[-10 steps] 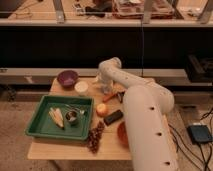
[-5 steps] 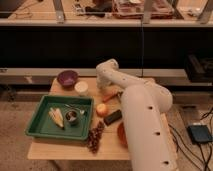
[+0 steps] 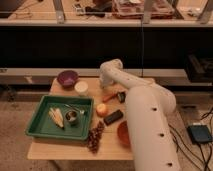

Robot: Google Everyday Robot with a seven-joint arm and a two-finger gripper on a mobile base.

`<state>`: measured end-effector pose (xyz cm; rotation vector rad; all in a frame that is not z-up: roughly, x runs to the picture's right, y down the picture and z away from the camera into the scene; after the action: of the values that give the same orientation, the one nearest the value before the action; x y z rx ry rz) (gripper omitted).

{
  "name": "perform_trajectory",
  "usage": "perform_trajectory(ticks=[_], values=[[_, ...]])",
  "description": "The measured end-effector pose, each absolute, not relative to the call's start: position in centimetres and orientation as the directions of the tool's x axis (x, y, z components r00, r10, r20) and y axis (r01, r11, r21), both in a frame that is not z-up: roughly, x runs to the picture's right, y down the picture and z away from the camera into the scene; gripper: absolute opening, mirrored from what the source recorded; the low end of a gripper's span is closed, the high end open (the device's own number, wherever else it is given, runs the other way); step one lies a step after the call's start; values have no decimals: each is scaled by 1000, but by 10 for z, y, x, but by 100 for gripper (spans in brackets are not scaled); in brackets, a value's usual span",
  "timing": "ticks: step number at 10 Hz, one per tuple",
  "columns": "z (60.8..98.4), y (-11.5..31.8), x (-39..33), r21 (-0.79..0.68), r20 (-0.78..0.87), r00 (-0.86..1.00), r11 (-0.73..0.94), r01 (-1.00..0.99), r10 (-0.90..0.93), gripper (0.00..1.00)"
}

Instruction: Place towel in table surface

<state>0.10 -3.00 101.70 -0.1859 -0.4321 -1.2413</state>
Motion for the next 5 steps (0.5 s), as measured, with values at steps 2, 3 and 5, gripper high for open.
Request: perform_trajectory(ticks=[2, 3, 5], values=[[1003, -55, 39, 86, 378, 308, 364, 927, -873, 0], [995, -68, 57, 82, 354, 326, 377, 923, -876, 0], [971, -98, 100, 60, 269, 356, 384, 921, -895, 0]])
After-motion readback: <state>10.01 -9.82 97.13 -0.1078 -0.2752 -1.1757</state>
